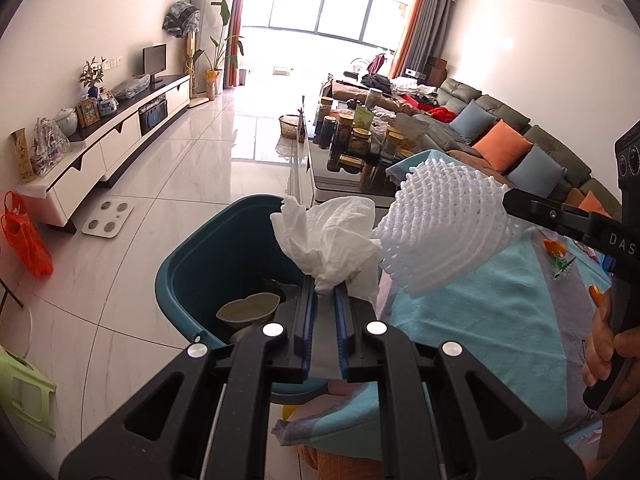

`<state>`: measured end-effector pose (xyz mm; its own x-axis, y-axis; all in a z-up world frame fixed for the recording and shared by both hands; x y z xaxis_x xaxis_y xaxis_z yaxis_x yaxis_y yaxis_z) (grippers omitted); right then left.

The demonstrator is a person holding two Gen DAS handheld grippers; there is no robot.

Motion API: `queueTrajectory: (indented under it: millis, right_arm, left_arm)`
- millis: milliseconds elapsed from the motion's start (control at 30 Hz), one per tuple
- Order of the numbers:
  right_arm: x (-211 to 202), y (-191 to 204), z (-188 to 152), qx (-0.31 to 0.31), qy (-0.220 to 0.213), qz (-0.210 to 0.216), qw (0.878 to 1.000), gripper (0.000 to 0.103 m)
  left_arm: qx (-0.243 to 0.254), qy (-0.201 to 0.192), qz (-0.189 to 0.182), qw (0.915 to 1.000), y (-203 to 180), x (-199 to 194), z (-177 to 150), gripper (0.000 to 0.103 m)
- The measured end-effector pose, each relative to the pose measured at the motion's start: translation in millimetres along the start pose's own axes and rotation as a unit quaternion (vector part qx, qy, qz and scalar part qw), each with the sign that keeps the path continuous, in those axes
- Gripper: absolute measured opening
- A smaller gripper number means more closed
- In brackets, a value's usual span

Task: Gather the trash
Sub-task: 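Carry the tissue and foam net over the teal bin, then open both tools to drop the tissue and foam net into the bin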

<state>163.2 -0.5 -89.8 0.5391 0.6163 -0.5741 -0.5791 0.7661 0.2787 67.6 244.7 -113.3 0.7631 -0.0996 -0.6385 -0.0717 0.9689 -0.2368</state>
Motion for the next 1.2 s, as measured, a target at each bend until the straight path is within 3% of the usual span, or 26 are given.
queueTrajectory:
  millis: [767, 1000, 1067, 1200]
  right_arm:
    - [86.9, 38.7, -21.8, -0.043, 0.099, -0.006, 0.994, 0.012]
    - [97.5, 48.5, -23.5, -0.046, 0.121, -0.007, 0.992, 0.013]
    - [98.8, 48.3, -25.2, -0.045, 0.127, -0.005, 0.991, 0.02]
    - [96.4, 47.3, -24.3, -0.042, 0.124, -0.004, 0.991, 0.022]
  left_arm:
    - [-0.035, 0.042, 0.037, 0.9978, 44.3, 47.1, -12.3, 0.013]
    - [-0.04, 0.048, 0.044, 0.9971, 48.0, 58.7, -13.4, 0.02]
    - [-0.039, 0.044, 0.047, 0.9971, 45.8, 57.5, -13.7, 0.022]
    - [-0.034, 0.034, 0.049, 0.9976, 42.4, 51.1, -13.1, 0.027]
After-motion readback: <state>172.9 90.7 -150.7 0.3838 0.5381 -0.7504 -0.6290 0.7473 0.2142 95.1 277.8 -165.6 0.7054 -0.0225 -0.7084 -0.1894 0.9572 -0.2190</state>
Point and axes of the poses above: each gripper's, at about its wrist camera, not at the fingertips, and x roughly the way its jaws point, y to its left, z to its top, the point moved 5 cm from there along x, roughly the way its jaws point, and after that the axes turned 5 degrees about -z, right-handed, at the moved point
